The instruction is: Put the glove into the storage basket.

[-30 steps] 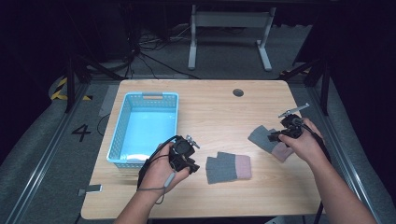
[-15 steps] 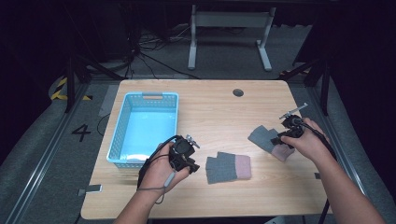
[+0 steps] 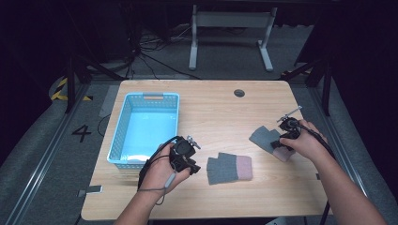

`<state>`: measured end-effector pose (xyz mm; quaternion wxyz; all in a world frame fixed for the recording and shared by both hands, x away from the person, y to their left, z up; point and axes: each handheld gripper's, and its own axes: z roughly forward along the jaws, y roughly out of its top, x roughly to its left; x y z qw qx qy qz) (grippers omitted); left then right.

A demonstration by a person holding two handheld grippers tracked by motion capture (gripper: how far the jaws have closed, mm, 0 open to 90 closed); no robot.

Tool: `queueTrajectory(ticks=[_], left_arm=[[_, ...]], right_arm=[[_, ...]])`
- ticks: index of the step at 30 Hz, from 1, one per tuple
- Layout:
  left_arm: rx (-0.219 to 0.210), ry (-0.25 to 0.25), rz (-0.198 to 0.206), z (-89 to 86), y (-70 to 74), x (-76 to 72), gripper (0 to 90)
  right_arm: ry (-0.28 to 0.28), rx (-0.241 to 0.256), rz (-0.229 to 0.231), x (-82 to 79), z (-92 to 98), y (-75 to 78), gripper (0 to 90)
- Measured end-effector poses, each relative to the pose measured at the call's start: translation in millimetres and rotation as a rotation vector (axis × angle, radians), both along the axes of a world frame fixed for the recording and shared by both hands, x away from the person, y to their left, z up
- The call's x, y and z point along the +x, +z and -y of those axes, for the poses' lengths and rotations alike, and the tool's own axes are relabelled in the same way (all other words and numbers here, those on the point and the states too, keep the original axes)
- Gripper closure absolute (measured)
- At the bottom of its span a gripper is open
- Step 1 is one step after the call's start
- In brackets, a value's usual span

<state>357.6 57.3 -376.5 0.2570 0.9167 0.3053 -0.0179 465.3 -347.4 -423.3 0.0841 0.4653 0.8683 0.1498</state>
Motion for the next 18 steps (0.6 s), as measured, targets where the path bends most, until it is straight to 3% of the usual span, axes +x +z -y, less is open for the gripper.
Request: queueTrajectory(ticks=[8,18], left_arm=[[-0.001,0.000,-0.001,1.0,0.4,-1.4,69.6],[-0.008,0.000,-0.002,0.1,1.4,-1.8,69.6]], right_arm=[[-0.019,-0.010,-0.014,1.2,-2.1,-0.9,49.3],[-0.028,0.008,-0.028,-0.6,-3.0,1.1,73.9]])
